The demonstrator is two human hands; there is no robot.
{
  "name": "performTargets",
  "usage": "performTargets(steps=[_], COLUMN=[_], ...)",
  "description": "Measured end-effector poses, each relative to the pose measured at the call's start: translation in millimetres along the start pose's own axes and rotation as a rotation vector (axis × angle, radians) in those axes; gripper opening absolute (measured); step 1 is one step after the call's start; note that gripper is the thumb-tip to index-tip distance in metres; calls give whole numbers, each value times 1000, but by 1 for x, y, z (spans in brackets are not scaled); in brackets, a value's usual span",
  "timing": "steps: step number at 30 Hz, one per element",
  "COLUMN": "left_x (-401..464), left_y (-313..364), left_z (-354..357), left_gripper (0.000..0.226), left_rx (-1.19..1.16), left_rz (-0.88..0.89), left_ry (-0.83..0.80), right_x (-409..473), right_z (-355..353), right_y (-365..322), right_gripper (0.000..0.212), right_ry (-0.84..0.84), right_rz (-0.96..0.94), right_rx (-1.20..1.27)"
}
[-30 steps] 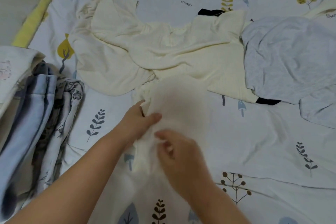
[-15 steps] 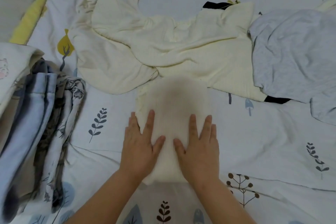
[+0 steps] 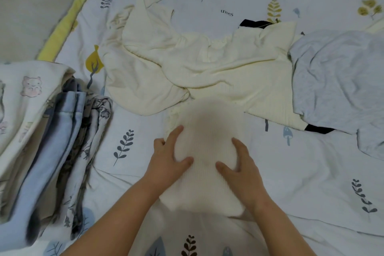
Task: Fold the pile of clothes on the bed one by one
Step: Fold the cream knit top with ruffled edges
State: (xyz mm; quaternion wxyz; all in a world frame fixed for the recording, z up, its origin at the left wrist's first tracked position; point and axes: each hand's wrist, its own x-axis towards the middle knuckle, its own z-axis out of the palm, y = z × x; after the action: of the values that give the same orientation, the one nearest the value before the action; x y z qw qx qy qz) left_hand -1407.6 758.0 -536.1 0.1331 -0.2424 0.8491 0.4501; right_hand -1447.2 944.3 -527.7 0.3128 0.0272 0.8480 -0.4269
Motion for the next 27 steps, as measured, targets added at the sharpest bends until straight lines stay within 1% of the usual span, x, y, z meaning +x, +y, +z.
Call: performTargets(steps=[5,8,13,18,23,27], left_x=[-11,-31,-73,-109,-137,-153], left_y=[22,44,82,107,107,89], left_z=[-22,-43,-86,-132,-185,-237], left_gripper=[69,65,64,65,67,66], left_rx=[-22,-49,-129,-138,-169,-198], left_rz=[35,58,89,120,139,99], left_ry=[-10,-20,69,181,272,277], right_x=[-22,-42,-78,-108,-131,-144], right_z=[-9,-23,-49,-59,-42,-8], right_y=[-30,-55,-107,-160,-209,-247], right_gripper=[57,53,56,59,60,59], right_ry=[24,22,9,3,-2,-22], right_rz=[-36,-77,-174,-279,-365,-423], right_rx=[32,18,-9,-8,0,14])
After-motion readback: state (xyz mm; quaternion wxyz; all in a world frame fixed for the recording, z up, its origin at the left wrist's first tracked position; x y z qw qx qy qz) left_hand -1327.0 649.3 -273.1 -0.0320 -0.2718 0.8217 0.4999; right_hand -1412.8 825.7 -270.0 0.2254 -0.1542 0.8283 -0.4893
